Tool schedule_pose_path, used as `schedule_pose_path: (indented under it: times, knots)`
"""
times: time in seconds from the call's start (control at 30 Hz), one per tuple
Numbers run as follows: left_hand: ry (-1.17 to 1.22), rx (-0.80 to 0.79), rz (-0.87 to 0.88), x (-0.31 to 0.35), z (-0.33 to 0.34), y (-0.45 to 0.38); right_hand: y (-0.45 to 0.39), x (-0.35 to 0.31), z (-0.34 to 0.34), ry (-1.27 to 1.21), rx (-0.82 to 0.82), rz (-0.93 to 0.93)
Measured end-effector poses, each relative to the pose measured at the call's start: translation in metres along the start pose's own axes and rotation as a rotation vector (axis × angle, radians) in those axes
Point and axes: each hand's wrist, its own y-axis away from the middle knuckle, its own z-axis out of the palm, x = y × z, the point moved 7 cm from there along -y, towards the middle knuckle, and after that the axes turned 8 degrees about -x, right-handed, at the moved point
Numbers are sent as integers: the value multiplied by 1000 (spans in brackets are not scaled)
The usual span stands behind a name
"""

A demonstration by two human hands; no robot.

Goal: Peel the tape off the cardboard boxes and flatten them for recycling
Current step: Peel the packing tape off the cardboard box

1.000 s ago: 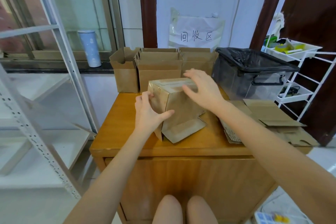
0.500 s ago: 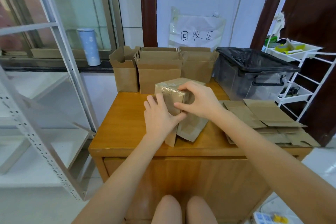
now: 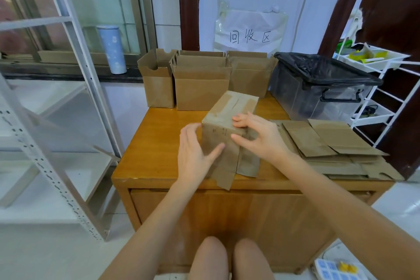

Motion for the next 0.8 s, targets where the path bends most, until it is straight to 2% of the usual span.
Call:
schedule_pose_path:
  times: [0.17, 0.43, 0.8]
  knots:
    - [-191, -163, 312, 28, -12, -24, 0, 1, -1, -14, -69, -35]
    - [-253, -257, 416, 41, -23, -41, -5, -5, -3, 91, -234, -87]
    - [-335, -336, 432, 48, -21, -49, -7, -8, -4, 121, -213, -89]
